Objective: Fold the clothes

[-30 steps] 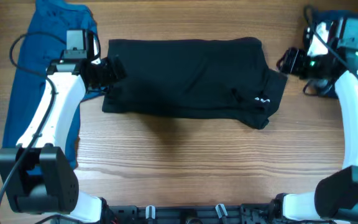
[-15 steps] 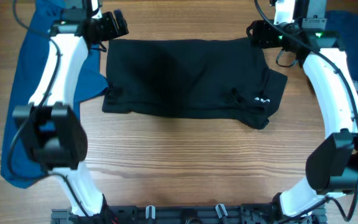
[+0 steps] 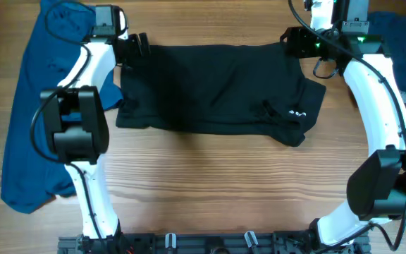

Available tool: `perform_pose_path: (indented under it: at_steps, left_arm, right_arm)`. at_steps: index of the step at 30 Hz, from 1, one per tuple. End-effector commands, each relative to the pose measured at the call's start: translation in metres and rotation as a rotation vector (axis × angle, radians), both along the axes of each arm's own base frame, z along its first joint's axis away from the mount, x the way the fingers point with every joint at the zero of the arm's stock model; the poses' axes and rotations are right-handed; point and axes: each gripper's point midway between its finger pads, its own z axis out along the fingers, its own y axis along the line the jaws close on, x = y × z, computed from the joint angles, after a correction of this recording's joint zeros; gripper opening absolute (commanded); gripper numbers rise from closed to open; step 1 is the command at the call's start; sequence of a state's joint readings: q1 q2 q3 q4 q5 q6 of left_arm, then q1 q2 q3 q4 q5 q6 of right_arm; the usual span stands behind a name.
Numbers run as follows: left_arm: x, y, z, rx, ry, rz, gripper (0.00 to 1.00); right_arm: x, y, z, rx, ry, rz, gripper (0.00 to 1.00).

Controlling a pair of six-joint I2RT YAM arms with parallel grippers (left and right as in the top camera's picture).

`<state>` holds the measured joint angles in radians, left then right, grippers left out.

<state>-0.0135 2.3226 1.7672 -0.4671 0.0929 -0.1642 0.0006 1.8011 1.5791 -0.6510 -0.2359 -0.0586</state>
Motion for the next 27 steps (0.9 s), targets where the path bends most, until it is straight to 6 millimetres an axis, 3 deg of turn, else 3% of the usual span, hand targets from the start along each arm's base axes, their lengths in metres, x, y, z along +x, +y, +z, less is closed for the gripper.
perform_pose_path:
  at_steps: [1,6,8,11,16,19,21,23,27]
  left_arm:
    - [0.01,0.008,-0.006,0.041,-0.022,0.0,0.97]
    - [0.019,0.013,-0.001,0.062,-0.066,0.014,0.92]
    - [0.021,0.013,-0.003,0.062,-0.071,0.014,0.86]
    - [0.019,0.012,-0.012,0.064,-0.055,0.009,0.52]
    - [0.01,0.013,-0.035,0.066,0.003,0.009,0.37]
    - [0.01,0.013,-0.038,0.068,0.005,0.011,0.16]
    - [0.014,0.013,-0.032,0.067,-0.014,0.013,0.04]
    - [0.016,0.016,-0.023,0.077,-0.026,0.024,0.04]
    - [0.011,0.022,0.019,0.107,-0.049,0.048,0.04]
  right_arm:
    - [-0.001,0.003,0.0,0.0,0.0,0.023,0.81]
    - [-0.001,0.003,0.0,0.001,0.004,0.023,0.8]
    - [-0.002,0.003,-0.001,0.0,0.009,0.023,0.79]
    - [-0.003,0.003,-0.001,0.0,0.012,0.023,0.77]
    - [-0.003,0.003,-0.002,0.0,0.013,0.023,0.76]
    - [-0.003,0.003,-0.002,0.0,0.014,0.023,0.72]
    - [-0.003,0.003,-0.005,-0.003,0.012,0.025,0.7]
    - [0.0,0.003,-0.009,-0.005,0.01,0.023,0.69]
    - [0.013,0.003,-0.026,-0.002,0.008,0.02,0.68]
